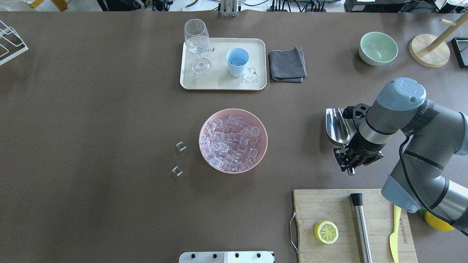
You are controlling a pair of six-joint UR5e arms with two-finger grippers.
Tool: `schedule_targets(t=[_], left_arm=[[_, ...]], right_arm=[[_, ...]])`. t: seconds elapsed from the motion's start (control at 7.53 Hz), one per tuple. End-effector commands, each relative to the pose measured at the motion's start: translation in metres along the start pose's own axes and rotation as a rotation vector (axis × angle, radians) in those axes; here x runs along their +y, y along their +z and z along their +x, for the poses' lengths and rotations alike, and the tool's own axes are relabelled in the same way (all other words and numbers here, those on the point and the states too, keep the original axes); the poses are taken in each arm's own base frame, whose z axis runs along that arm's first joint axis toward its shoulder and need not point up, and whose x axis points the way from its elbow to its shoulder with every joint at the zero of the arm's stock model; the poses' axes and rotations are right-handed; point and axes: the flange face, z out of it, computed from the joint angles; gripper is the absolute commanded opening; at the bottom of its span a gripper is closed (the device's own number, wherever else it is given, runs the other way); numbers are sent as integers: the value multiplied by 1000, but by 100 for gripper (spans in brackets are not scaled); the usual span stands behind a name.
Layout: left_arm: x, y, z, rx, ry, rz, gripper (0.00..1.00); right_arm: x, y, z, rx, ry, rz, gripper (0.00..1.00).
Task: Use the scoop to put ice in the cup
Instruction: 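Carry the empty scoop back toward its spot near the cutting board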
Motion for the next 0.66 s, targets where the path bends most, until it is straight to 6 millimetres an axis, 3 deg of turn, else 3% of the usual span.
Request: schedule_targets(t=[0.0,0.27,0.53], left_arm=[[0,1,-2,-5,-1,-2,99],[0,1,0,1,5,-1,99],[0,3,0,3,3,-3,99]], right_arm=[[0,6,0,2,-1,-6,0],[2,7,-2,-8,-8,-25,0],[-5,17,1,3,-3,-38,71]])
